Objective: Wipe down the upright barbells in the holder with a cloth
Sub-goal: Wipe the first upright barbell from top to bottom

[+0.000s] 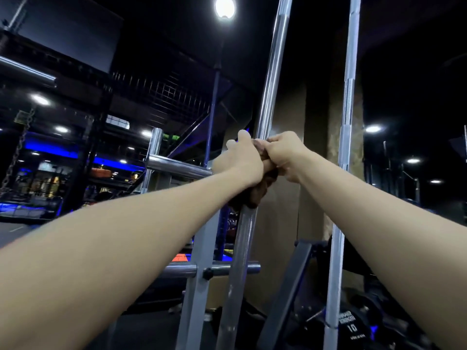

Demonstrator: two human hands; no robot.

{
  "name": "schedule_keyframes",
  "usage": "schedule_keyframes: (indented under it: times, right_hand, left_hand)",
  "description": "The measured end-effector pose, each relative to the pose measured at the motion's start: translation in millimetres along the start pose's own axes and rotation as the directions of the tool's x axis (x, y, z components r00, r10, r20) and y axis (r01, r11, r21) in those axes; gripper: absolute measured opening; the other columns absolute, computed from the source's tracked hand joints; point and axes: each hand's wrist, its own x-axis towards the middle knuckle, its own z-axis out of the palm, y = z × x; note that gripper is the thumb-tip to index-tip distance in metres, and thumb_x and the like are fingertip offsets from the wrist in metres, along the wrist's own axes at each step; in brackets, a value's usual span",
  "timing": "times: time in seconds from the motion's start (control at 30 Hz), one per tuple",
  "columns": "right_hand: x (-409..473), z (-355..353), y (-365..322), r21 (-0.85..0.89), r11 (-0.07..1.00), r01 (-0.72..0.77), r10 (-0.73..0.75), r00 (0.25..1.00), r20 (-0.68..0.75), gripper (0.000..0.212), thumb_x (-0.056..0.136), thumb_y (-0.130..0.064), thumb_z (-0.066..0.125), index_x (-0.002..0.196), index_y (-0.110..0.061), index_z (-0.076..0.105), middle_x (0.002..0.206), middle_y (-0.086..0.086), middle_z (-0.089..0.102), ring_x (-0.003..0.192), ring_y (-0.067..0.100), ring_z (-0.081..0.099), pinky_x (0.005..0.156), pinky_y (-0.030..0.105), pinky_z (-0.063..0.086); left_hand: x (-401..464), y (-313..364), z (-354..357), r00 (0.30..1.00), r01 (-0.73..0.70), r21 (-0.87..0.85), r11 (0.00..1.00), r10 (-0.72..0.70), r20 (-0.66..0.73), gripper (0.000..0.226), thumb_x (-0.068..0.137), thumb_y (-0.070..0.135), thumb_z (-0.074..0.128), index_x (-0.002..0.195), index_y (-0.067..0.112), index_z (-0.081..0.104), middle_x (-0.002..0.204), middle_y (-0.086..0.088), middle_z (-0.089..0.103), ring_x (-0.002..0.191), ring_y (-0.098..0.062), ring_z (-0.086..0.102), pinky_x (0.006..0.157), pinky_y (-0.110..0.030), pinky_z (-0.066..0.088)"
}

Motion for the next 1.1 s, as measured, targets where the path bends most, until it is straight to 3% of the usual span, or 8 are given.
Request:
schedule_keyframes:
  times: [0.07,0.17,0.3,0.47,0.6,0.73,0.9,1.1]
  right_hand:
    - [1.9,-0.3,1.5,0.02,1.0,-0.003,0.003,1.0,-0.005,0.013,0.093,-0.016,0.061,0.088,-0.004,0.057,0.069,0.006,0.062,0.052,0.011,0.057,0.048,0.022,0.051]
    - [1.2,1.0,1.8,0.057,0.998,-0.012,0.012,1.0,0.0,0.027,0.091,-0.018,0.064,0.111,-0.001,0.058,0.086,0.01,0.059,0.069,0.019,0.056,0.057,0.031,0.058]
    - [-5.7,3.3,-1.2,0.058,0.998,-0.015,0.014,1.0,0.006,0.034,0.092,-0.016,0.063,0.116,0.007,0.057,0.091,0.013,0.055,0.076,0.023,0.056,0.07,0.04,0.058]
    - [-6.7,5.2,-1.4,0.031,0.999,-0.019,0.019,1.0,-0.017,0.035,0.092,-0.02,0.063,0.119,0.002,0.055,0.091,0.01,0.055,0.076,0.021,0.055,0.059,0.032,0.057]
    - [-2.5,3.7,2.4,0.03,1.0,0.0,0.001,1.0,-0.022,0.033,0.093,-0.02,0.062,0.117,0.001,0.056,0.093,0.01,0.056,0.08,0.021,0.057,0.057,0.03,0.056]
    - [3.5,6.7,9.0,0.015,1.0,0.023,-0.022,0.999,-0.049,0.034,0.092,-0.024,0.063,0.11,0.004,0.059,0.09,0.011,0.056,0.079,0.024,0.058,0.075,0.045,0.059]
    - [2.3,7.8,10.3,0.002,1.0,0.03,-0.029,0.998,-0.047,0.024,0.093,-0.025,0.061,0.099,-0.002,0.059,0.087,0.01,0.057,0.074,0.023,0.058,0.066,0.038,0.06]
    - [3.5,8.8,11.3,-0.028,0.999,0.042,-0.044,0.997,-0.063,0.022,0.093,-0.028,0.061,0.095,-0.006,0.061,0.088,0.011,0.058,0.073,0.025,0.059,0.065,0.038,0.059]
  left_hand:
    - [-7.2,-5.0,0.2,0.999,0.008,-0.007,1.0,-0.007,0.053,0.065,0.08,0.058,0.063,0.121,0.018,0.032,0.125,-0.009,0.047,0.11,-0.032,0.055,0.075,-0.036,0.036]
    - [-43.0,-29.2,11.1,0.986,0.018,0.052,0.998,-0.026,0.162,0.064,0.078,0.062,0.061,0.114,0.019,0.031,0.125,-0.008,0.048,0.112,-0.031,0.055,0.077,-0.035,0.035]
    - [-67.0,-44.2,16.6,0.972,0.0,0.153,0.988,-0.036,0.232,0.059,0.079,0.063,0.059,0.103,0.018,0.028,0.122,-0.008,0.049,0.109,-0.031,0.056,0.074,-0.034,0.035]
    - [-51.8,-41.7,8.3,0.966,-0.072,0.211,0.975,0.016,0.257,0.067,0.076,0.072,0.055,0.113,0.02,0.034,0.124,-0.005,0.051,0.111,-0.03,0.056,0.077,-0.034,0.037]
    - [-53.5,-49.0,12.3,0.981,-0.081,0.143,0.986,0.054,0.189,0.062,0.076,0.075,0.05,0.102,0.022,0.033,0.118,-0.002,0.054,0.105,-0.028,0.058,0.073,-0.035,0.036]
    - [-83.6,-52.6,38.9,1.0,0.004,-0.117,0.993,-0.006,-0.019,0.063,0.079,0.067,0.054,0.112,0.018,0.033,0.119,-0.005,0.044,0.109,-0.033,0.054,0.075,-0.04,0.041]
    - [-113.4,-50.8,53.5,0.998,-0.043,0.091,0.995,0.047,-0.046,0.089,0.076,0.069,0.054,0.137,0.014,0.02,0.136,-0.01,0.024,0.12,-0.032,0.044,0.081,-0.041,0.046]
    - [-90.1,-38.8,54.8,0.983,0.072,-0.089,0.993,-0.085,-0.16,0.054,0.089,0.059,0.046,0.115,0.013,0.035,0.118,-0.008,0.042,0.109,-0.034,0.052,0.068,-0.036,0.033]
